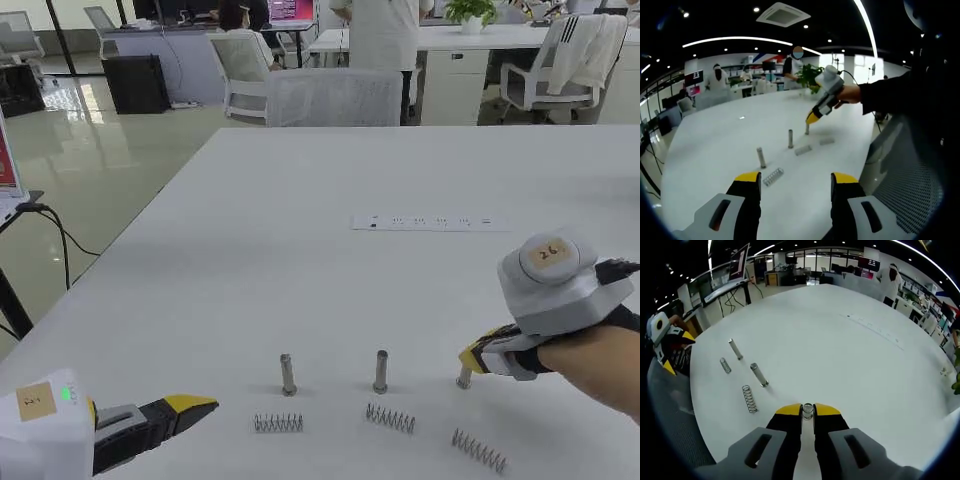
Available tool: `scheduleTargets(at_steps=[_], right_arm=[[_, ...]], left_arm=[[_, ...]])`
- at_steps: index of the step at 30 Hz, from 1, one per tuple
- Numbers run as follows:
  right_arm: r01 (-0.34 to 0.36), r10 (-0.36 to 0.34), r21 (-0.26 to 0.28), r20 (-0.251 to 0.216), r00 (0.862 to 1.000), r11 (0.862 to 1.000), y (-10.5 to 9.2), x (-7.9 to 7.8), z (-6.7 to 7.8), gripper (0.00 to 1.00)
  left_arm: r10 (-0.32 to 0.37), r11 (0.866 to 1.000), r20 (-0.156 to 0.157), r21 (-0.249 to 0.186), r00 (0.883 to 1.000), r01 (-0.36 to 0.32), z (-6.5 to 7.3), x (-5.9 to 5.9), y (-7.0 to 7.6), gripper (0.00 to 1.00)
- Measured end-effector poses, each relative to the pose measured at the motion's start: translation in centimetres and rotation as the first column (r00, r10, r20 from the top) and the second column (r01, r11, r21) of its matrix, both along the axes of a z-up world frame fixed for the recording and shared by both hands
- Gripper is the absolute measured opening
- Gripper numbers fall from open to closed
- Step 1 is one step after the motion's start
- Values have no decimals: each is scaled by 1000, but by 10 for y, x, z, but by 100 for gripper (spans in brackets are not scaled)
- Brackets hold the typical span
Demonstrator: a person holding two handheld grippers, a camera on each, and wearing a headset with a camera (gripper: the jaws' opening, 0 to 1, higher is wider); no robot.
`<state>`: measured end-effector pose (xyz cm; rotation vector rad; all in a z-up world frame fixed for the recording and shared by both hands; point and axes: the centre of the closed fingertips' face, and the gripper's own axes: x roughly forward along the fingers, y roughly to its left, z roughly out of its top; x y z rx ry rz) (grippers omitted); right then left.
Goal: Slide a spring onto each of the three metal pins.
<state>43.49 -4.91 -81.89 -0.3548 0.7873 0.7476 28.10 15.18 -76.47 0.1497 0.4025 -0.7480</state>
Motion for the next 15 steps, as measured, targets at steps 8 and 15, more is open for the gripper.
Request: scheduleTargets(at_steps=[8,15], right_arm=[[-10,10,-3,11,1000,1000,1,1,1,9],[-19,19,-7,21,1000,1000,0,1,2,13]], left_arm=[[3,1000,0,-2,1000,-3,-1,0,0,51],[4,1000,1,-3,1000,-4,-1,1,1,51]])
